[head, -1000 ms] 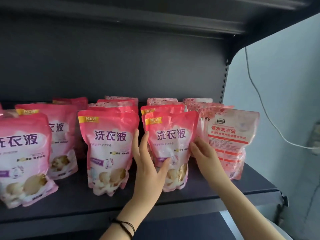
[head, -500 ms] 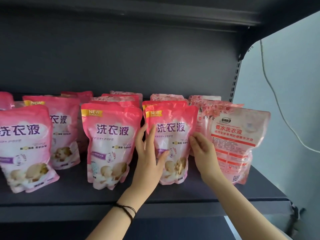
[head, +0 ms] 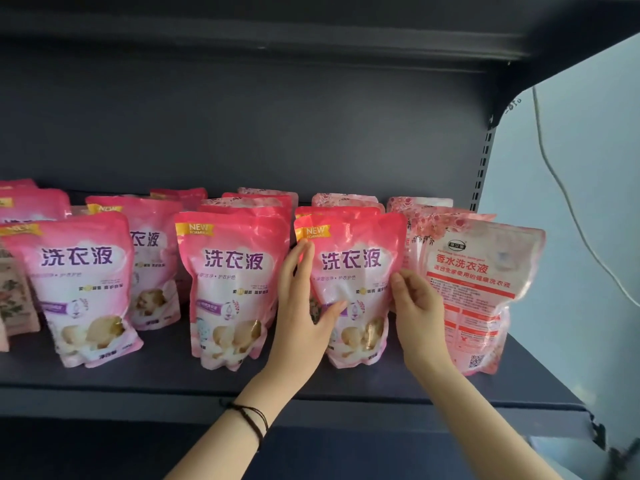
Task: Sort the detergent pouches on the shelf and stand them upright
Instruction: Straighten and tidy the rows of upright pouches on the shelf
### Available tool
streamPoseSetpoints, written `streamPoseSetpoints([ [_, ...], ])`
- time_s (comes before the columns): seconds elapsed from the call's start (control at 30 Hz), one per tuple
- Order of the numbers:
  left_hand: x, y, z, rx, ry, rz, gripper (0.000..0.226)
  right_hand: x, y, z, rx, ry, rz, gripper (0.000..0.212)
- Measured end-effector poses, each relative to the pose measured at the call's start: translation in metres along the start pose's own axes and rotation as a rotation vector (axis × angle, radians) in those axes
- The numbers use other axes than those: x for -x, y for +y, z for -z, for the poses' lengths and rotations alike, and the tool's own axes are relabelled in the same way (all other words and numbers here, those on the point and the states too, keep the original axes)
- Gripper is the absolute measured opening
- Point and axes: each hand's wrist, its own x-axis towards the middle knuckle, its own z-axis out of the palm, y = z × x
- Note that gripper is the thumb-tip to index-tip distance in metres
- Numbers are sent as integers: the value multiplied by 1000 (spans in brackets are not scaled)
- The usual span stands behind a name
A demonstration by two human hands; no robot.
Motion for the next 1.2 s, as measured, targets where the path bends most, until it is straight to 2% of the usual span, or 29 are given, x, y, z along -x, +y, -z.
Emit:
streamPoseSetpoints([
  [0.13,-20,20,9,60,60,-38,86,-9,-26,-2,-37,71,102,23],
  [0.3,-32,35,46,187,179,-84,79,-5,-67,-34,-93,83,188,22],
  [0.4,-31,35,81,262,205,-8,81,9,-85,-69,-123,136,235,26],
  [0.5,-24,27,126,362,186,68,80,32,-94,-114,-178,113,200,27],
  [0.63,-10,5,186,341,156,131,73,64,-95,-178,-182,142,182,24],
  [0.77,3,-27,248,245,131,161,69,100,-93,-246,-230,153,75,23],
  [0.9,14,-57,296,292,116,205,69,125,-89,-301,-263,176,32,21],
  [1.2,6,-111,298,78,177,107,58,130,-68,-360,-219,292,20,24],
])
